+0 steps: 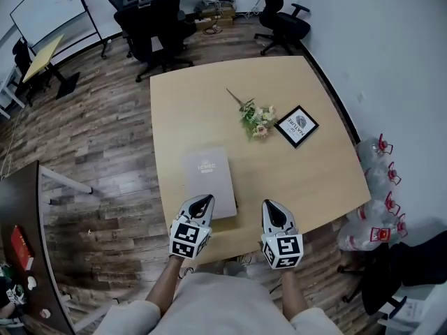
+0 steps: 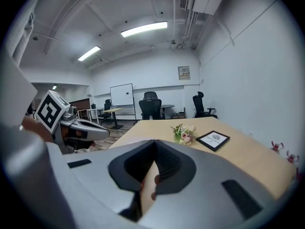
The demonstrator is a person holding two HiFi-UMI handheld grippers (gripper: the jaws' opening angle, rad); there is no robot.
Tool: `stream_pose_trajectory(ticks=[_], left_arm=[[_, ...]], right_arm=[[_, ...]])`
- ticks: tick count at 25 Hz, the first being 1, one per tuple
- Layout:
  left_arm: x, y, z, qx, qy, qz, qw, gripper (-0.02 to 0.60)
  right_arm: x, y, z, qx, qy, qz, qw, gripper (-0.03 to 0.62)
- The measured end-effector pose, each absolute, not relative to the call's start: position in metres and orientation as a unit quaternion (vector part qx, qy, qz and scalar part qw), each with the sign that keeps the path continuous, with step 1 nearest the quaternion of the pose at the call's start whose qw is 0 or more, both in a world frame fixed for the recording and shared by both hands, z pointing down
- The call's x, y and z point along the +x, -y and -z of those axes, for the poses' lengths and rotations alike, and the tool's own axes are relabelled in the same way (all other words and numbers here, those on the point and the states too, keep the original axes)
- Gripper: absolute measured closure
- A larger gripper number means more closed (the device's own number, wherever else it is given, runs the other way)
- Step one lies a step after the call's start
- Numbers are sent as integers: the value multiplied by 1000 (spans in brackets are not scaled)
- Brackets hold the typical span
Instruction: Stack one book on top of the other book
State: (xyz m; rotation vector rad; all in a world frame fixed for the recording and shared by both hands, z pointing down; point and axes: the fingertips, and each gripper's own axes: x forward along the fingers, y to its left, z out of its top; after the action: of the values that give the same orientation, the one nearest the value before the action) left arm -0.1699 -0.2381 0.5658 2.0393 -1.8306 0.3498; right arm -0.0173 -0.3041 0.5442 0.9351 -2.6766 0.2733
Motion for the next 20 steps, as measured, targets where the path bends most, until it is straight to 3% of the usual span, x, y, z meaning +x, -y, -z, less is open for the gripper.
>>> stream_pose_trajectory(ticks=[20], left_arm=[[-90,280,-539,796,573,-116,160,572]], right_arm=[[130,304,-522,466,873,-68,128,591]])
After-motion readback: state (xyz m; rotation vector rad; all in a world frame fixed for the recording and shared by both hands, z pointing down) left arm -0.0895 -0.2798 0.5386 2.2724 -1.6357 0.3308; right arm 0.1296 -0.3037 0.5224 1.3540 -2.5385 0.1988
